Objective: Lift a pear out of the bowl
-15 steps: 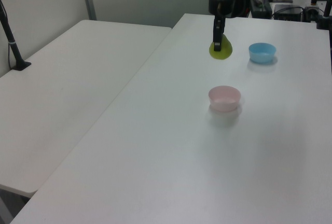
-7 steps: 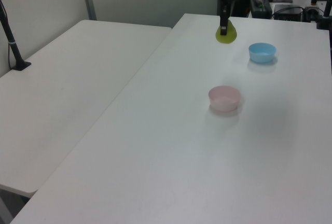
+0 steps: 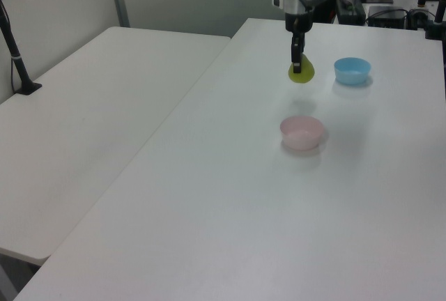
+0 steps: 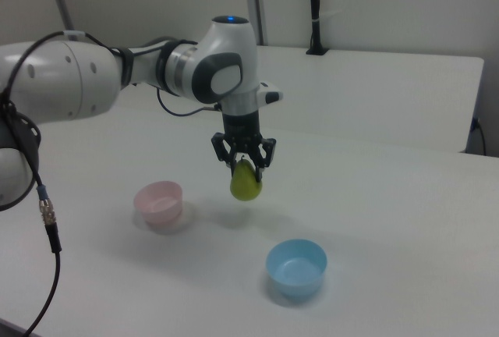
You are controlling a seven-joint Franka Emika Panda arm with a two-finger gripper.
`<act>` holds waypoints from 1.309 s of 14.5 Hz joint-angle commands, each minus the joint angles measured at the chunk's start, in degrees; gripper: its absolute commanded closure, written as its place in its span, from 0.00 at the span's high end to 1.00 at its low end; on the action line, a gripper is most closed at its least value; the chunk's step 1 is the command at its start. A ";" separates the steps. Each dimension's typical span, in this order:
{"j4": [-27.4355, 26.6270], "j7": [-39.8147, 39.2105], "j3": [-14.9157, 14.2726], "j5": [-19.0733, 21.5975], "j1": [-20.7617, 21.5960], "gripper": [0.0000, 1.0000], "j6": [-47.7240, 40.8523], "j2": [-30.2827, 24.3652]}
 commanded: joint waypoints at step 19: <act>0.92 4.09 -0.19 -0.82 3.31 1.00 -7.11 -8.85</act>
